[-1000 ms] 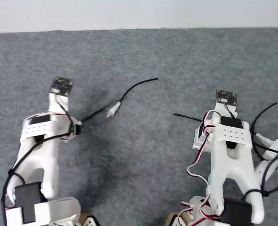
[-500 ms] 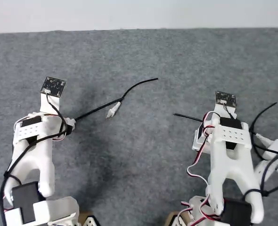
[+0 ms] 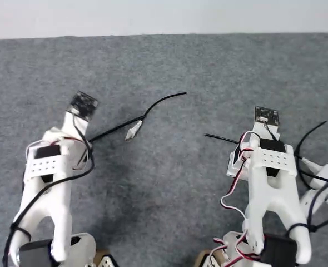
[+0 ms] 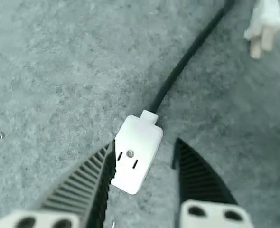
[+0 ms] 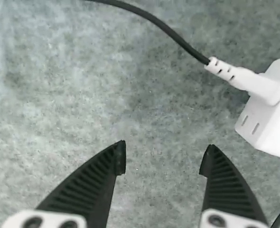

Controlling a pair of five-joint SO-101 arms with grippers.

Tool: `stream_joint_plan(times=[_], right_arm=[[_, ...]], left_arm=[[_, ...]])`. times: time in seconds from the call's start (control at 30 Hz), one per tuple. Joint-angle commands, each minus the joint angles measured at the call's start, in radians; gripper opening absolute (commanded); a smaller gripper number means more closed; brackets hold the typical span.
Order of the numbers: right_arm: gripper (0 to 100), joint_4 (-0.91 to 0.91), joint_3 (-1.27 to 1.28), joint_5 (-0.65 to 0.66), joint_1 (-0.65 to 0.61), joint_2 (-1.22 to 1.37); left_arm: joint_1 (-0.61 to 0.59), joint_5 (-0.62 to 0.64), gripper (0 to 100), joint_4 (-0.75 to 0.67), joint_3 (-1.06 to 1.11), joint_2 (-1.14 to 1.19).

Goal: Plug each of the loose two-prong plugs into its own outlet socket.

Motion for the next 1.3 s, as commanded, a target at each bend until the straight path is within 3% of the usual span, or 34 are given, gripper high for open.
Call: stream_joint_plan(times=[0.0, 0.2, 0.37, 0.83, 0.97, 1.13, 1.27], right_arm=[[25.1, -0.013, 0.006, 0.025, -0.007, -0.033], [25.1, -0.012, 0.006, 0.026, -0.007, -0.033], [25.1, -0.012, 0.006, 0.026, -0.007, -0.033], [25.1, -0.01, 0.006, 0.028, -0.007, -0.033], [25.1, -0.01, 0.006, 0.028, -0.007, -0.033], [25.1, -0.008, 0.006, 0.028, -0.004, -0.033], [25.1, -0.008, 0.006, 0.028, -0.002, -0.033]], left_arm=[[0.003, -0.04, 15, -0.014, -0.042, 0.06], [-0.052, -0.043, 15, -0.006, -0.208, 0.276], [-0.069, -0.064, 15, 0.1, -0.318, 0.354], [-0.066, -0.157, 14, 0.269, -0.328, 0.37], [-0.071, -0.161, 14, 0.267, -0.334, 0.373], [-0.083, -0.157, 14, 0.117, -0.323, 0.373], [-0.095, -0.158, 14, 0.114, -0.321, 0.393]])
